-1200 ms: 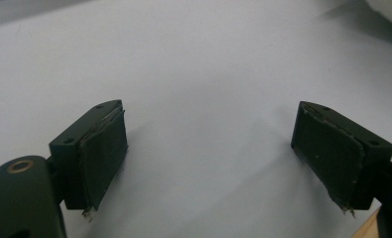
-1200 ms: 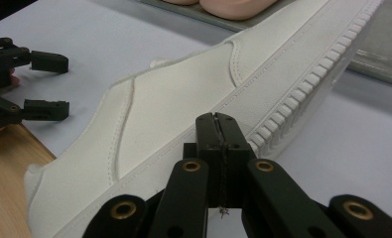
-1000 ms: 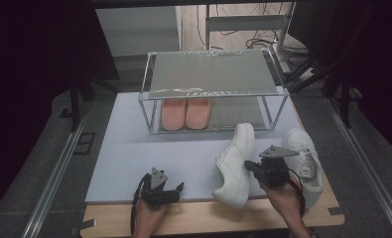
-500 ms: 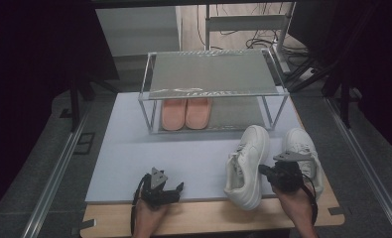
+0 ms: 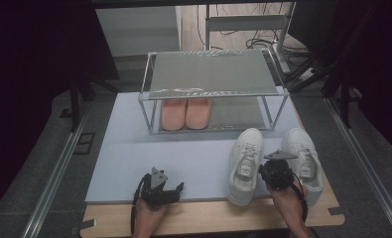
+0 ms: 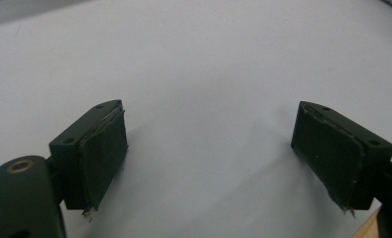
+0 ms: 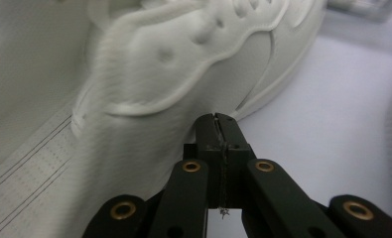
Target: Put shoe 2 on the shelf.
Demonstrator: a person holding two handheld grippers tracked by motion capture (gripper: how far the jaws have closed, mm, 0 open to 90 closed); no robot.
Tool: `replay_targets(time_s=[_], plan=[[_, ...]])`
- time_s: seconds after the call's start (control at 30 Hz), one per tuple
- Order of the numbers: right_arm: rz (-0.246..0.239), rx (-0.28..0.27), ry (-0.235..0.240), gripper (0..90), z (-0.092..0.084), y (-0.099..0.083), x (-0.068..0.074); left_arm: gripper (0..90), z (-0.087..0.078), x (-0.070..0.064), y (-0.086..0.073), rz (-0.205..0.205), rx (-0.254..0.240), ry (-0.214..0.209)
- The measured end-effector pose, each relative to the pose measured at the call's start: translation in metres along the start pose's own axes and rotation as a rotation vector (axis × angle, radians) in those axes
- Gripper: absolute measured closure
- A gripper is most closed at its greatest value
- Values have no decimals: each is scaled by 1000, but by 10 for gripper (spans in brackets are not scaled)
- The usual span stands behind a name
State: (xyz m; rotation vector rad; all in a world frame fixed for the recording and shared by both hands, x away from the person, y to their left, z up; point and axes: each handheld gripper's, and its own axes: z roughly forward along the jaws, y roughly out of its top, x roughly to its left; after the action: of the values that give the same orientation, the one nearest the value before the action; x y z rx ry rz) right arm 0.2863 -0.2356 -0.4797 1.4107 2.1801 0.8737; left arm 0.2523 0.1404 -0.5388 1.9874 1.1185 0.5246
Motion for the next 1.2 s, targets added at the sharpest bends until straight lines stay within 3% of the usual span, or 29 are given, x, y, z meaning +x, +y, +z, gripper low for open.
replay_targets(time_s=[0.1,0.37,0.53,0.8,0.87,1.03,1.1,1.2], plan=[[0,0,-6,895,2,-1,0,143,0,0,0,0,0,0],[38,-55,104,894,-20,-3,-6,143,0,0,0,1,0,0],[41,-77,130,894,-33,-5,-5,143,0,0,0,1,0,0],[38,-116,224,893,-53,-5,6,143,0,0,0,1,0,0],[29,-121,258,893,-54,-4,11,143,0,0,0,0,0,0],[-13,-95,284,893,-47,-4,27,143,0,0,0,0,0,0],[-21,-77,273,894,-42,-6,28,143,0,0,0,1,1,0],[-13,-88,293,895,-37,-8,24,143,0,0,0,0,0,0]])
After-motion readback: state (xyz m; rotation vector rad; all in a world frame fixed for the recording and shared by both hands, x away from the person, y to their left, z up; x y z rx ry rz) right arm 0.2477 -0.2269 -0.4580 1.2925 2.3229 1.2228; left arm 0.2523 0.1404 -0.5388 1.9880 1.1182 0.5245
